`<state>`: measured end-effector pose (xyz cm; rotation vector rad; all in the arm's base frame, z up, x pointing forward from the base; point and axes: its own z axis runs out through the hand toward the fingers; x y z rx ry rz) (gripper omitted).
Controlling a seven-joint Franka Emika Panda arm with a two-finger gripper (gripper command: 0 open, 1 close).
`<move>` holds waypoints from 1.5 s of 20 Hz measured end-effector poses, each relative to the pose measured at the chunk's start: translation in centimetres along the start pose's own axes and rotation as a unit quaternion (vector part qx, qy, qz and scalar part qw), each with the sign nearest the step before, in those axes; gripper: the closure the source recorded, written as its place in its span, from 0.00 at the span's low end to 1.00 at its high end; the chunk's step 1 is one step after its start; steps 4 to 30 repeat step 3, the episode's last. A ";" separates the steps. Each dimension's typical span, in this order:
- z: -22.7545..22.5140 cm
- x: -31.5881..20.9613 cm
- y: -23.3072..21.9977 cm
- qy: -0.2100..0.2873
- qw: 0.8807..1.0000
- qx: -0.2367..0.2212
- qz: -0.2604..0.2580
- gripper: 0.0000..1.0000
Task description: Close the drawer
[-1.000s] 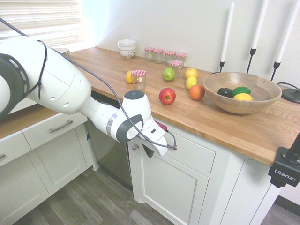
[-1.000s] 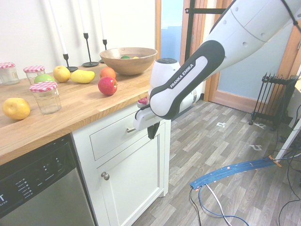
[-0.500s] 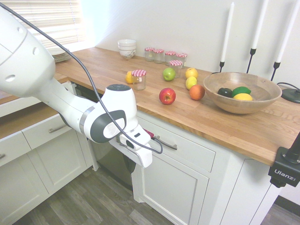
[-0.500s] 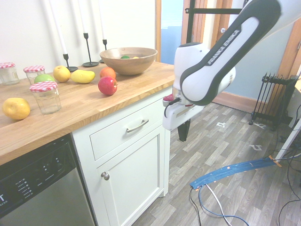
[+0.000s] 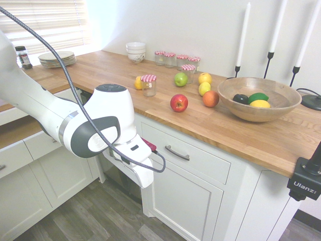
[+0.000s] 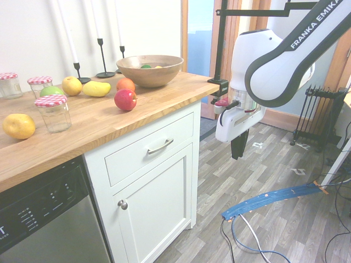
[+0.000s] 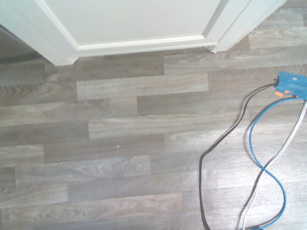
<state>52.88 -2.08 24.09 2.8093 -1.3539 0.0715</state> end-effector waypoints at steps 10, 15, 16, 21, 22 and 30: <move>0.1 -0.1 0.0 -0.001 1.000 0.001 -0.001 0.00; 0.1 -0.1 0.0 -0.001 1.000 0.001 -0.001 0.00; 0.1 -0.1 0.0 -0.001 1.000 0.001 -0.001 0.00; 0.1 -0.1 0.0 -0.001 1.000 0.001 -0.001 0.00; 0.1 -0.1 0.0 -0.001 1.000 0.001 -0.001 0.00; 0.1 -0.1 0.0 -0.001 1.000 0.001 -0.001 0.00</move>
